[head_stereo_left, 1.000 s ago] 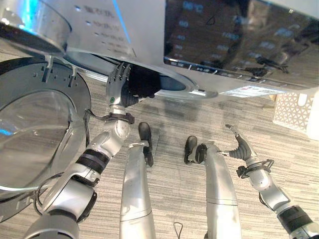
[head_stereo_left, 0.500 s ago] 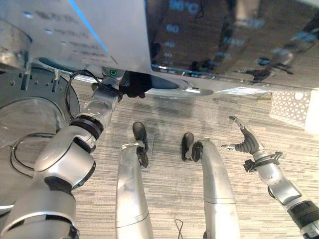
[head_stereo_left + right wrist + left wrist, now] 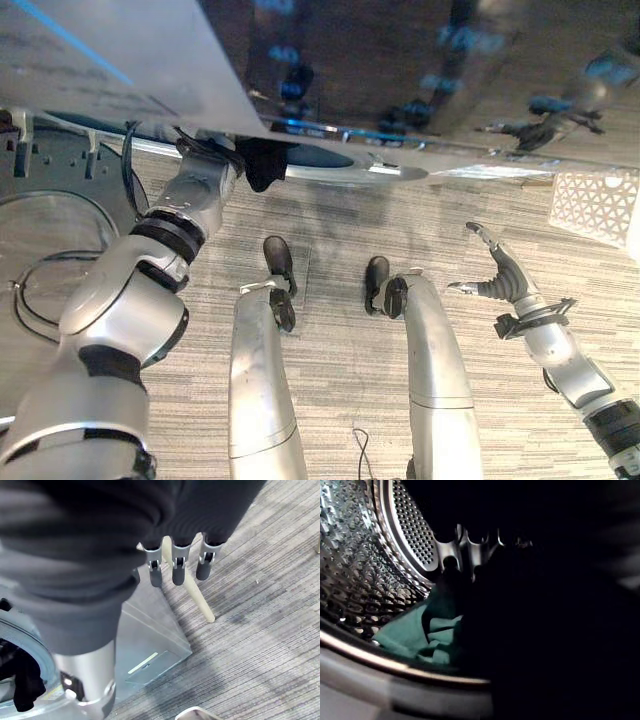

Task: Grab the laundry basket,head to the washer,open it,put in the laundry and shut it.

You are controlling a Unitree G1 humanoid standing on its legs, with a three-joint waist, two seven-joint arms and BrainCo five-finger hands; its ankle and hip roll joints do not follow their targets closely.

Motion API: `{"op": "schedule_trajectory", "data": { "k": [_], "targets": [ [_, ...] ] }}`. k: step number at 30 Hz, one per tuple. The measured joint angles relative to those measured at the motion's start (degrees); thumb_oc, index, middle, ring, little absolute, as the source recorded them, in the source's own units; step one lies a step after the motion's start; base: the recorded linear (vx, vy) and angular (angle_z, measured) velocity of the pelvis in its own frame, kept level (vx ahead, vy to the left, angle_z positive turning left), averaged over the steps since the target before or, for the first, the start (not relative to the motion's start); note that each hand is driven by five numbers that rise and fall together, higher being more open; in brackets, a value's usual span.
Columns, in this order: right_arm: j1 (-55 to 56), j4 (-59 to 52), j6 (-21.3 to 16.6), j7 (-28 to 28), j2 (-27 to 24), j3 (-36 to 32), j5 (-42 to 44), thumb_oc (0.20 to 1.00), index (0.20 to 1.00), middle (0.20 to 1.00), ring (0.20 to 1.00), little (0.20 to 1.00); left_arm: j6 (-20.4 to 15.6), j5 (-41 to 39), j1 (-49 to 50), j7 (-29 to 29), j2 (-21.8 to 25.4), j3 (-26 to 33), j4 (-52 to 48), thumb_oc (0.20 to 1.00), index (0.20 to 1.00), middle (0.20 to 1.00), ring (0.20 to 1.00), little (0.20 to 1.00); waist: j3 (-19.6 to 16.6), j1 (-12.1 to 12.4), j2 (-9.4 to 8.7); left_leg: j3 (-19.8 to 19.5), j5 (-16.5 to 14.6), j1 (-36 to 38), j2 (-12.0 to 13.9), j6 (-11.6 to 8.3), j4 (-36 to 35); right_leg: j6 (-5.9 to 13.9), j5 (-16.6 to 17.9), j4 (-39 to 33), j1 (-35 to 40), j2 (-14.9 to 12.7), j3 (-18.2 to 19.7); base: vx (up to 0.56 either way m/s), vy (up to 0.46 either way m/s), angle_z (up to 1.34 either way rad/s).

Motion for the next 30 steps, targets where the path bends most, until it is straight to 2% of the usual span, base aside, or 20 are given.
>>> {"op": "schedule_trajectory", "data": {
  "k": [3, 6, 13, 14, 15, 18, 20, 21, 26, 30],
  "targets": [
    [0.44, 0.05, 0.02, -0.38, 0.25, 0.16, -0.59, 1.000, 1.000, 1.000, 1.000, 1.000, -1.33, -8.62, 1.27, 3.63, -0.47, 7.91, -5.43, 0.200, 0.200, 0.200, 0.200, 0.200, 0.00, 0.19, 0.00, -0.11, 0.04, -0.02, -0.11, -0.06, -0.18, 0.00, 0.00, -0.11, 0.06, -0.10, -0.13, 0.00, 0.000, 0.00],
    [0.41, -0.04, 0.06, -0.67, 0.27, 0.11, -0.58, 1.000, 1.000, 1.000, 1.000, 1.000, -1.91, -15.67, 0.54, 7.98, -0.90, 11.96, -7.61, 0.200, 0.200, 0.200, 0.200, 0.200, -0.01, 0.25, 0.00, -0.14, 0.03, 0.03, -0.12, -0.05, -0.12, 0.00, 0.00, -0.10, 0.17, -0.22, -0.15, 0.00, 0.000, 0.00],
    [0.28, -0.58, 0.17, -1.13, 0.02, 0.31, -0.54, 1.000, 1.000, 1.000, 1.000, 1.000, -1.92, -19.35, -1.70, 12.97, -0.93, 12.35, -9.16, 0.200, 0.200, 0.200, 0.200, 0.200, -0.08, 0.08, -0.03, -0.19, 0.01, 0.02, -0.07, -0.03, -0.22, 0.03, 0.02, -0.37, 0.32, -0.51, -0.36, 0.01, 0.017, 0.00],
    [0.29, -1.04, 0.19, -1.09, -0.10, 0.25, -0.51, 1.000, 1.000, 1.000, 1.000, 1.000, -1.77, -19.35, -2.75, 13.52, -0.82, 11.02, -8.34, 0.492, 0.492, 0.492, 0.492, 0.492, -0.08, 0.04, -0.01, -0.19, 0.04, 0.00, -0.06, -0.01, -0.40, 0.17, 0.12, -0.57, 0.31, -0.58, -0.40, 0.02, 0.087, -0.02],
    [0.28, -1.83, 0.24, -1.08, -0.14, 0.07, -0.37, 1.000, 1.000, 1.000, 1.000, 1.000, -1.79, -19.32, -4.83, 13.61, -0.84, 9.27, -6.58, 1.000, 1.000, 1.000, 1.000, 1.000, -0.16, -0.15, 0.05, -0.14, 0.14, -0.01, 0.00, 0.12, -0.72, 0.47, 0.37, -1.19, 0.37, -0.47, -0.36, 0.01, 0.062, -0.03],
    [-0.31, -2.48, 0.26, -0.72, -0.18, 0.01, -0.32, 1.000, 1.000, 1.000, 1.000, 1.000, -1.73, -19.32, -9.97, 12.36, -1.24, 5.79, -0.64, 1.000, 1.000, 1.000, 1.000, 1.000, -0.37, -0.74, 0.23, 0.08, 0.25, -0.02, 0.07, 0.27, -0.86, 0.86, 0.89, -2.21, 0.64, -0.09, -0.19, 0.01, 0.048, -0.08],
    [-0.47, -2.59, 0.50, 0.08, -0.53, 0.12, -0.30, 1.000, 1.000, 1.000, 1.000, 1.000, -1.69, -19.30, -13.04, 9.69, -1.21, 3.53, 2.92, 1.000, 1.000, 1.000, 1.000, 1.000, -0.42, -0.77, 0.27, 0.14, 0.22, -0.07, 0.08, 0.33, -0.87, 1.09, 1.01, -2.37, 0.64, 0.00, -0.08, 0.02, 0.049, -0.05],
    [-0.59, -2.40, 0.77, 0.91, -0.59, -0.12, -0.28, 1.000, 1.000, 1.000, 1.000, 1.000, -1.48, -19.23, -14.83, 6.45, -0.97, 2.87, 4.92, 1.000, 1.000, 1.000, 1.000, 1.000, -0.60, -0.82, 0.51, 0.37, 0.14, -0.09, 0.06, 0.46, -0.74, 1.29, 1.12, -2.50, 0.69, 0.08, 0.14, 0.03, 0.031, -0.05],
    [-0.92, -2.47, 1.41, 1.46, 0.04, -0.05, -0.32, 1.000, 1.000, 1.000, 1.000, 1.000, -0.95, -19.08, -13.34, 0.57, -0.89, 2.99, 4.66, 1.000, 1.000, 1.000, 1.000, 1.000, -0.59, -0.45, 0.51, 0.39, -0.14, 0.00, -0.12, 0.82, 0.15, 1.39, 1.15, -1.85, 0.91, 0.03, 0.43, 0.01, 0.013, 0.00],
    [-1.30, -2.09, 1.78, 1.48, 0.35, -0.07, -0.30, 1.000, 1.000, 1.000, 1.000, 1.000, -1.31, -19.22, -8.96, -0.56, -0.79, 5.22, 2.40, 1.000, 1.000, 1.000, 1.000, 1.000, -0.59, -0.01, 0.52, 0.53, -0.27, 1.93, -0.26, 1.02, -0.09, 1.37, 1.13, -1.85, 2.81, -0.23, 0.55, -0.01, 0.003, 0.01]
  ]
}}
